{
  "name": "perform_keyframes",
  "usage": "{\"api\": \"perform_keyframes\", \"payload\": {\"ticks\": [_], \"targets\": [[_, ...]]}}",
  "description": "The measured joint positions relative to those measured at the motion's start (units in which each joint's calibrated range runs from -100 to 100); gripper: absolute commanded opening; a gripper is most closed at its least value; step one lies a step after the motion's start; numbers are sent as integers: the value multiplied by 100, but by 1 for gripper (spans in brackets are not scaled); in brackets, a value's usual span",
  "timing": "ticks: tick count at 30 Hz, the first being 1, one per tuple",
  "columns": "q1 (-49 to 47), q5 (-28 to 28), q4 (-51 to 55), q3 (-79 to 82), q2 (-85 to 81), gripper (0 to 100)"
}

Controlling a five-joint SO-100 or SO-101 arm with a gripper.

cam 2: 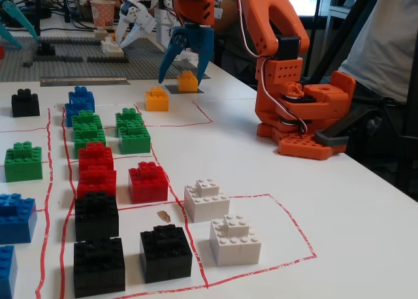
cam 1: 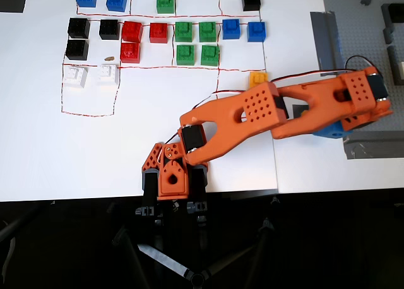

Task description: Grab the block and put it in the grey marker

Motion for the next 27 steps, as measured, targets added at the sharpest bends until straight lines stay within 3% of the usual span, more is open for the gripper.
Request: {"api": "perform_keyframes", "payload": {"ticks": [8,16,21,27], "targets": [[0,-20,112,0,0,45],[0,73,873,-594,-61,44],[0,244,929,-540,-940,34],[-407,137,969,612,-2447,19]]}}
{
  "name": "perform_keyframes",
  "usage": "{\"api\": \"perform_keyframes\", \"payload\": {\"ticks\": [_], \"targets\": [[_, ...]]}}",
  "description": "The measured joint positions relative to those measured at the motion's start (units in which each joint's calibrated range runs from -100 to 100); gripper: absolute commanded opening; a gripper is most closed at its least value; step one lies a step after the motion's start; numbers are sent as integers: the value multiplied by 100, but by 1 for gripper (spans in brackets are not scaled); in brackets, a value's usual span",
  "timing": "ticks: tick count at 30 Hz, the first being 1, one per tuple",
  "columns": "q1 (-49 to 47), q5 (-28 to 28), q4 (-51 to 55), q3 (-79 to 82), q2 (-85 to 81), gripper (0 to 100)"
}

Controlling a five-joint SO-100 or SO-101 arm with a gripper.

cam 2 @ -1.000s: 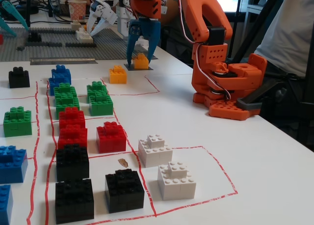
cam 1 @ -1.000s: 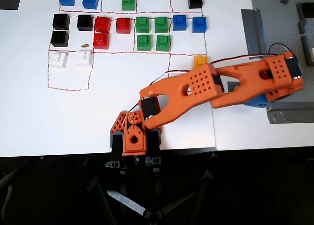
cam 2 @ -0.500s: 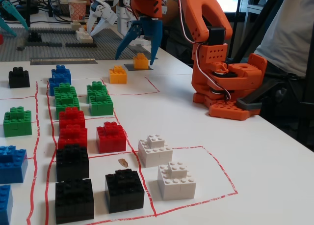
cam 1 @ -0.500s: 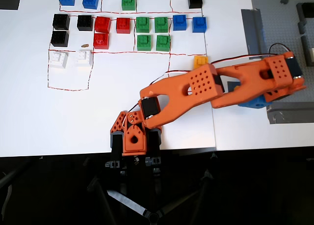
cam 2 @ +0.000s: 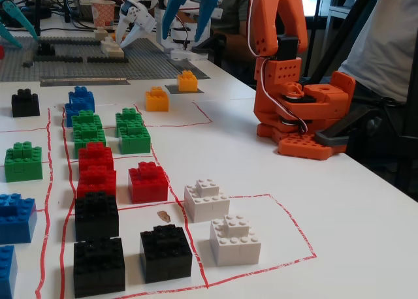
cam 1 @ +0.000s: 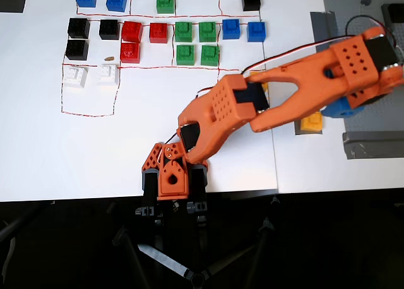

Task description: Grab the block and put it in the grey marker

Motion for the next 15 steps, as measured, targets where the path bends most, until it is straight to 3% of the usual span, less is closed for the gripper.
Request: {"api": "perform_keyframes", "payload": {"ticks": [5,15], "targets": [[-1070,-635,-32,1367,-845,1],[-3131,-2120,-32,2662,-1341,0]]}}
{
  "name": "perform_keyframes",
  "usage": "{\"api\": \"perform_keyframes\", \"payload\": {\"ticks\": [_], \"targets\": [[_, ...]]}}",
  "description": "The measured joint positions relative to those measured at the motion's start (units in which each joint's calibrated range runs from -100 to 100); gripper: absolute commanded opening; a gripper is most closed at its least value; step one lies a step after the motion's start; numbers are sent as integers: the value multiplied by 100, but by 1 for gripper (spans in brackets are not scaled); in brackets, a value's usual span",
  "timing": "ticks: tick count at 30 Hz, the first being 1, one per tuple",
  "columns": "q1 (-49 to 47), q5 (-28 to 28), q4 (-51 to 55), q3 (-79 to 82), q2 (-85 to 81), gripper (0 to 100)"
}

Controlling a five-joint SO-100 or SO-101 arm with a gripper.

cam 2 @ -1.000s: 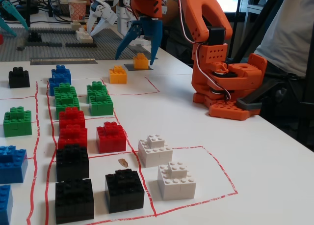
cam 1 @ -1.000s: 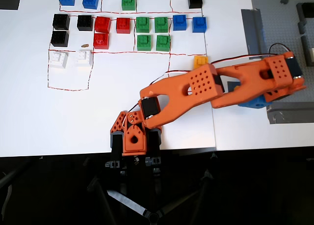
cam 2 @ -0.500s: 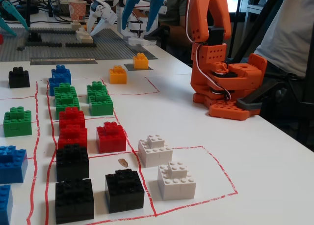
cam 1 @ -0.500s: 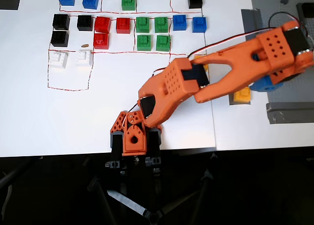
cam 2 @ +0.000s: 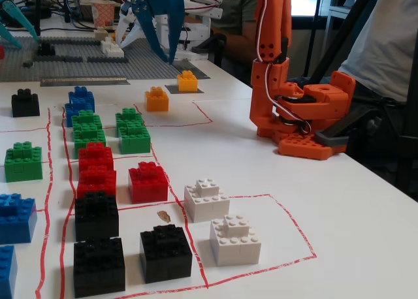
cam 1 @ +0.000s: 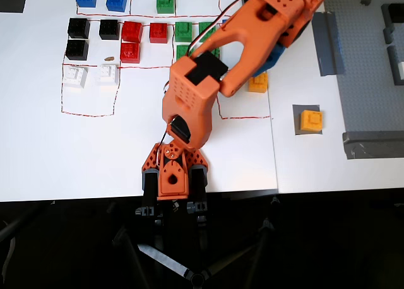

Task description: Grab the block and put it in the grey marker

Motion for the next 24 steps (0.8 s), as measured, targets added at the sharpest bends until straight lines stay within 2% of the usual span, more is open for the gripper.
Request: {"api": "perform_keyframes", "payload": {"ticks": [13,20,24], "targets": [[-3096,-1734,-136,953,-731,0],[-3724,-2032,-400,1079,-740,0],[-3742,-2076,-569,1079,-740,0]]}}
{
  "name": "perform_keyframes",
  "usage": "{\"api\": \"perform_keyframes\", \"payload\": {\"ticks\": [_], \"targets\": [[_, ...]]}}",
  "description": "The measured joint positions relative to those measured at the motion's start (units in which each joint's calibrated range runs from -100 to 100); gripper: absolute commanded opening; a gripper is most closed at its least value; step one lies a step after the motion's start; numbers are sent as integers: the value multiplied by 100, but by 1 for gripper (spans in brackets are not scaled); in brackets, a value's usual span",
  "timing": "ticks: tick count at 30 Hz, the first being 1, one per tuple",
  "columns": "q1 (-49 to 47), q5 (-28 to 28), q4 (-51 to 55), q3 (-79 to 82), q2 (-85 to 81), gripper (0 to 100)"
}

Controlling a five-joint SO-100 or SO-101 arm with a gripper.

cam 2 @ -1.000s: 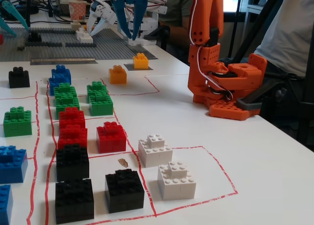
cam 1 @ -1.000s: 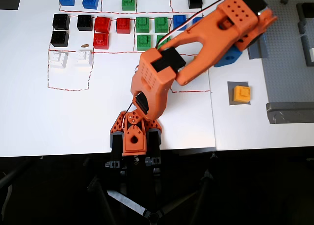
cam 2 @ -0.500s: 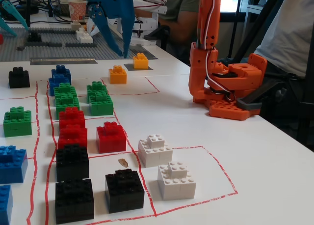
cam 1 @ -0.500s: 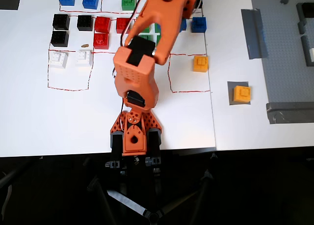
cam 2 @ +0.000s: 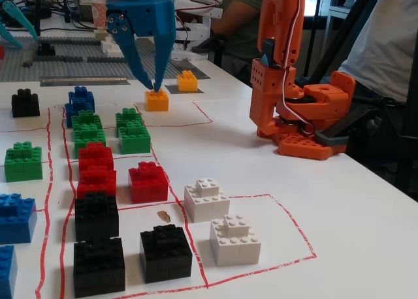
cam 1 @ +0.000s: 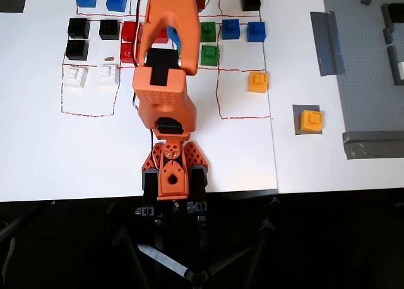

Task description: Grab the block and put it in the grey marker

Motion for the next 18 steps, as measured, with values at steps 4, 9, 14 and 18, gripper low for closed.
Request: {"api": "perform_keyframes", "payload": {"ticks": [4,9,14,18], "targets": [[0,-39,-136,0,0,0],[-9,-117,-248,0,0,0],[-310,-137,-312,0,9,0],[-310,-137,-312,0,183,0]]}}
